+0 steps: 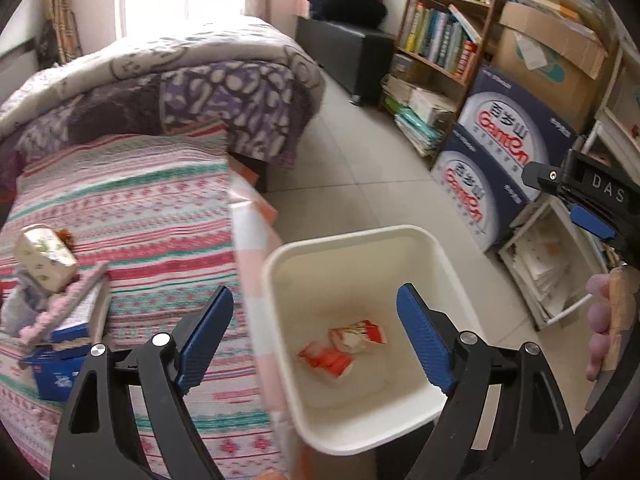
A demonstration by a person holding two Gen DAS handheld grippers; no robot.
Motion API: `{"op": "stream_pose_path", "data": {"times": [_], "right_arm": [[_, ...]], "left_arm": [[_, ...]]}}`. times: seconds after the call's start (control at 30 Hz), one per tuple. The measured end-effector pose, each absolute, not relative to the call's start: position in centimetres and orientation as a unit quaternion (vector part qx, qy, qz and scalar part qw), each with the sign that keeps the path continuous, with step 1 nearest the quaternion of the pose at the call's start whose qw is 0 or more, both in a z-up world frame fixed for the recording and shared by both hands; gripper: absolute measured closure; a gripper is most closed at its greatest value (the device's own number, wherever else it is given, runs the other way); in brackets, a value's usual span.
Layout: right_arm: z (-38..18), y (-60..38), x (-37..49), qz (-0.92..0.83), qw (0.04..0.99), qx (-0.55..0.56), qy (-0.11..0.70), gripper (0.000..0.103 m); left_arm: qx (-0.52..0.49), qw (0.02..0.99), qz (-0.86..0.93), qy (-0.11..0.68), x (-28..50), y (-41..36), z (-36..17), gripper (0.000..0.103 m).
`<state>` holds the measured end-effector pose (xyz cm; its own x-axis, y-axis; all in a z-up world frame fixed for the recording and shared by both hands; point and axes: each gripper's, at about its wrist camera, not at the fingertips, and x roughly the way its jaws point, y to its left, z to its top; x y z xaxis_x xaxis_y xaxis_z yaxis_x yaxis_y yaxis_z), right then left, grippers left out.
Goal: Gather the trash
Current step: 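Carry both items over the white bin and open both tools to drop them, then grasp the pink fuzzy strip with the left tool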
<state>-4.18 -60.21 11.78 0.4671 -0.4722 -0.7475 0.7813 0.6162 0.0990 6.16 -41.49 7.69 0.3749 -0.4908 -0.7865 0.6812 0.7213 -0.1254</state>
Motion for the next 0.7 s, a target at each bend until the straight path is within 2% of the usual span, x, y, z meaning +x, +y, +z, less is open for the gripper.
{"op": "stream_pose_path", "data": {"times": [0.4, 0.7], "right_arm": [[11.6, -54.9, 1.1, -0.312, 0.845, 0.216, 0.378, 0.007], [10.7, -50.9, 5.2, -0.254, 0.848, 0.227, 0.406, 0.007]], "left_arm": [[0.149, 0.846, -0.274, 0.433, 10.0, -36.4, 7.6, 0.019], [0.128, 0.824, -0.207, 0.513, 17.9, -30.9, 5.8, 0.019]]}}
